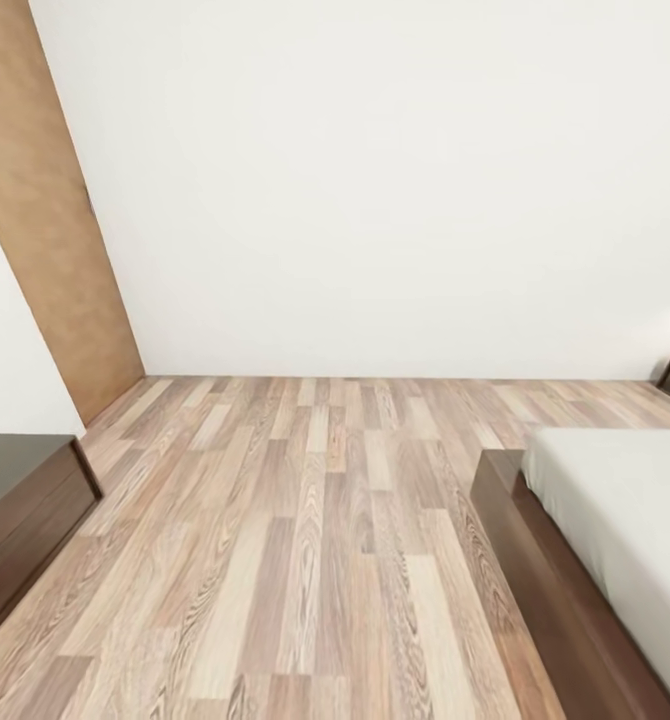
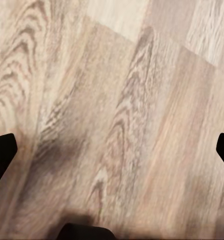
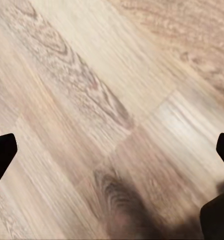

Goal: In the bedroom, move the book from the bed onto either nightstand, and place the two sandals side by side next to the bed.

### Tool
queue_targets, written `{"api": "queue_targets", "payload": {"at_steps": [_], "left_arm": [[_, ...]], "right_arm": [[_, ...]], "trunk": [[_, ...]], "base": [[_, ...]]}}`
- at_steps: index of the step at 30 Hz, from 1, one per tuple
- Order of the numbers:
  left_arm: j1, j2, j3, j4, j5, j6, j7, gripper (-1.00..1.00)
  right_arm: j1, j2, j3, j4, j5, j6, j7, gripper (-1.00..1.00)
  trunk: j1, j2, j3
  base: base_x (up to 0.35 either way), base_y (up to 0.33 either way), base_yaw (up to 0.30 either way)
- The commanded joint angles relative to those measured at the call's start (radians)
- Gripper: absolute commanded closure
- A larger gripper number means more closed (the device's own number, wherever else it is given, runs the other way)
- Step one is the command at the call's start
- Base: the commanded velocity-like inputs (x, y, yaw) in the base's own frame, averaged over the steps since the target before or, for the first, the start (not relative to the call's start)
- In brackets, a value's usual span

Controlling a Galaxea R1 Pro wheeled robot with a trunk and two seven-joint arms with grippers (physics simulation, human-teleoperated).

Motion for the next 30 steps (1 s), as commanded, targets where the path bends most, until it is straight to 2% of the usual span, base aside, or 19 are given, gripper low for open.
{"api": "queue_targets", "payload": {"at_steps": [1, 30], "left_arm": [[-0.001, 0.0, -0.008, 0.001, 0.006, -0.005, -0.002, -1.0], [-0.001, 0.0, -0.008, 0.001, 0.006, -0.005, -0.002, -1.0]], "right_arm": [[-0.001, 0.0, 0.007, 0.005, -0.006, -0.005, 0.007, -1.0], [-0.002, 0.0, 0.006, 0.005, -0.011, -0.002, 0.005, -1.0]], "trunk": [[0.0, 0.0, -0.001], [0.0, 0.0, -0.001]], "base": [[0.344, 0.0, 0.0], [0.344, 0.0, 0.0]]}}
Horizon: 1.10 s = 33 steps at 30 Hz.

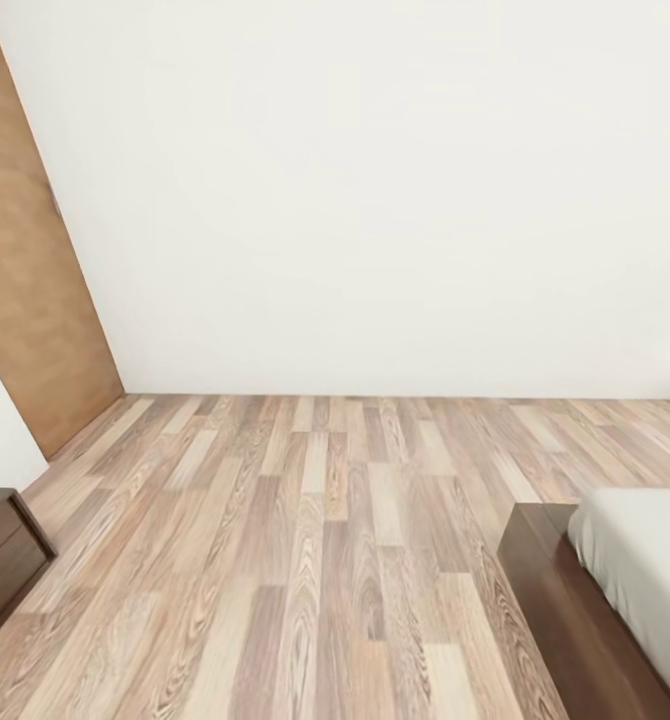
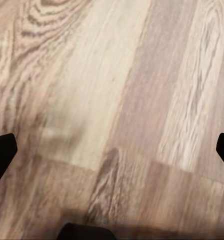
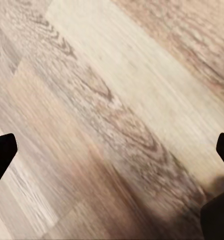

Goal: In the bedroom, move the book from the bed onto either nightstand, and place the two sandals side by side next to the bed.

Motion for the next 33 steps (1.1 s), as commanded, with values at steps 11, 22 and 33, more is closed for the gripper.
{"api": "queue_targets", "payload": {"at_steps": [11, 22, 33], "left_arm": [[-0.001, 0.001, -0.008, 0.001, 0.006, -0.005, -0.002, -1.0], [-0.001, 0.0, -0.008, 0.002, 0.006, -0.005, -0.001, -1.0], [-0.001, 0.0, -0.008, 0.001, 0.006, -0.005, 0.0, -1.0]], "right_arm": [[-0.002, 0.0, 0.006, 0.005, -0.007, -0.01, 0.006, -1.0], [-0.001, 0.0, 0.006, 0.005, -0.012, -0.011, 0.008, -1.0], [-0.002, 0.0, 0.007, 0.005, -0.011, -0.011, 0.013, -1.0]], "trunk": [[0.0, 0.0, -0.001], [0.0, 0.0, -0.001], [0.0, 0.0, -0.001]], "base": [[0.344, 0.0, 0.0], [0.344, 0.0, 0.0], [0.344, 0.0, 0.0]]}}
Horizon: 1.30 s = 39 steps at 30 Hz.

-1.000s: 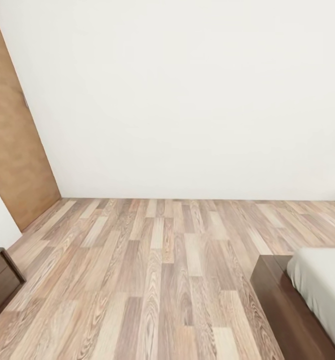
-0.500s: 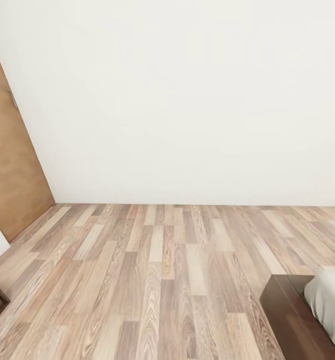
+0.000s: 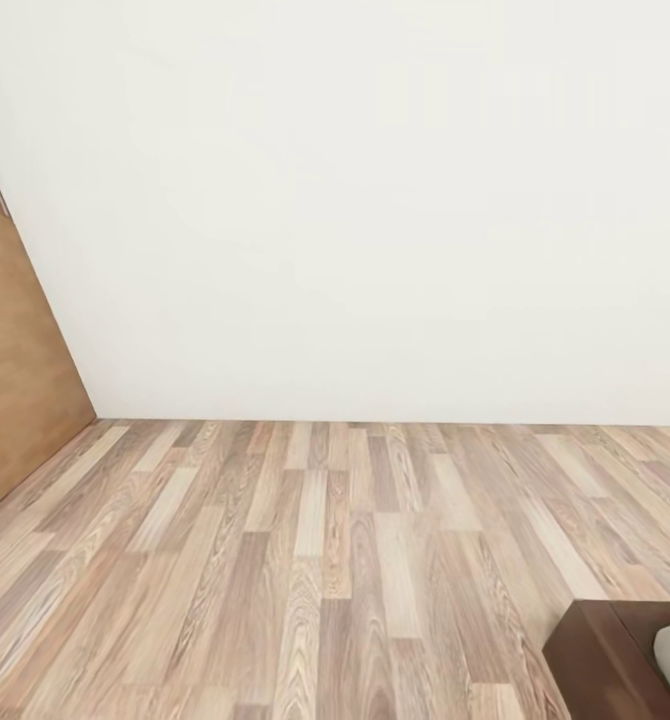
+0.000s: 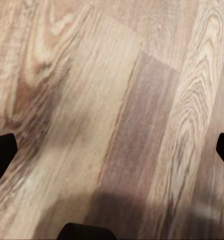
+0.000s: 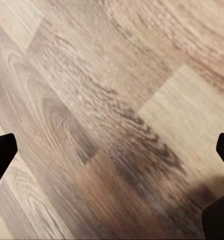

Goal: In the bedroom, move the book from the bed onto either nightstand, and place the two sandals side by side next to the bed.

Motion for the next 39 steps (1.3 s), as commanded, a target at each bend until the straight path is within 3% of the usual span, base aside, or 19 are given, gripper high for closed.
{"api": "queue_targets", "payload": {"at_steps": [1, 22, 39], "left_arm": [[-0.001, 0.0, -0.008, 0.001, 0.006, -0.005, -0.002, -1.0], [-0.001, 0.0, -0.008, 0.001, 0.006, -0.005, 0.0, -1.0], [-0.001, 0.0, -0.008, 0.001, 0.006, -0.005, -0.002, -1.0]], "right_arm": [[-0.002, 0.0, 0.007, 0.005, -0.005, -0.005, 0.007, -1.0], [-0.002, 0.0, 0.009, 0.005, -0.003, -0.005, 0.003, -1.0], [-0.002, 0.0, 0.01, 0.005, -0.003, -0.005, 0.002, -1.0]], "trunk": [[0.0, 0.0, -0.001], [0.0, 0.0, -0.001], [0.0, 0.0, -0.001]], "base": [[0.344, 0.0, 0.0], [0.344, 0.022, -0.009], [0.328, 0.164, -0.238]]}}
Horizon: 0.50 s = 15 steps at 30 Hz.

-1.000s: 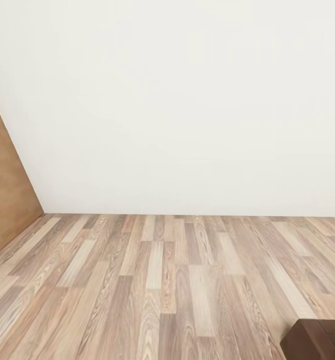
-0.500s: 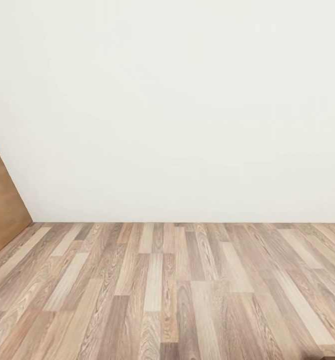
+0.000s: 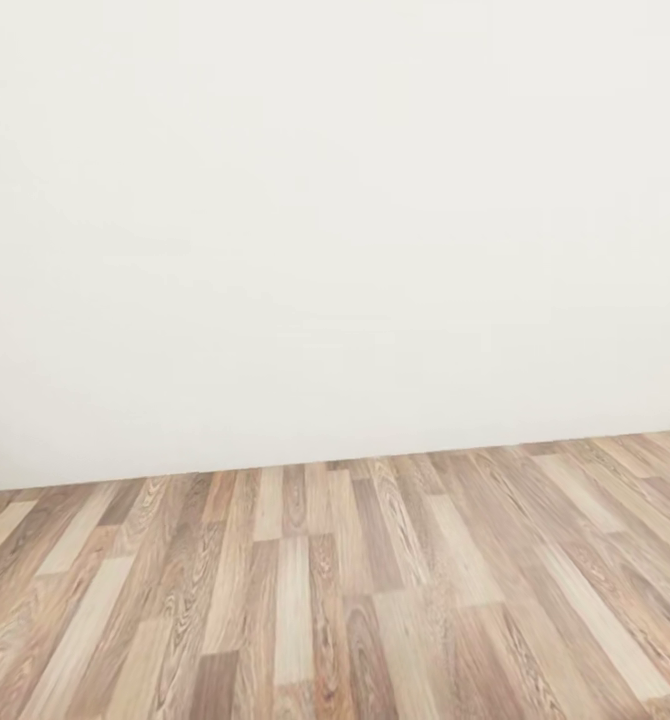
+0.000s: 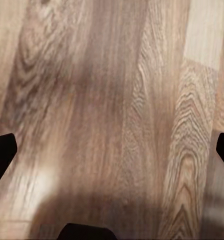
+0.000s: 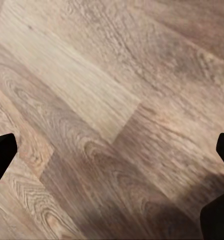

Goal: In the bedroom, move the book from the bed onto either nightstand, and place the two sandals side by side next to the bed.

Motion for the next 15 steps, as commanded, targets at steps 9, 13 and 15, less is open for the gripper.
{"api": "queue_targets", "payload": {"at_steps": [9, 13, 15], "left_arm": [[0.0, 0.0, -0.008, 0.001, 0.006, -0.005, -0.002, -1.0], [0.0, 0.0, -0.008, 0.001, 0.006, -0.005, -0.002, -1.0], [0.0, -0.001, -0.008, 0.001, 0.006, -0.005, -0.002, -1.0]], "right_arm": [[-0.002, 0.0, 0.008, 0.005, -0.006, -0.006, 0.007, -1.0], [-0.002, 0.0, 0.008, 0.005, -0.006, -0.006, 0.007, -1.0], [-0.002, 0.0, 0.008, 0.005, -0.006, -0.006, 0.007, -1.0]], "trunk": [[0.0, 0.0, -0.001], [0.0, 0.0, -0.001], [0.0, 0.0, -0.001]], "base": [[0.312, 0.2, -0.271], [0.311, 0.2, -0.272], [0.311, 0.176, -0.272]]}}
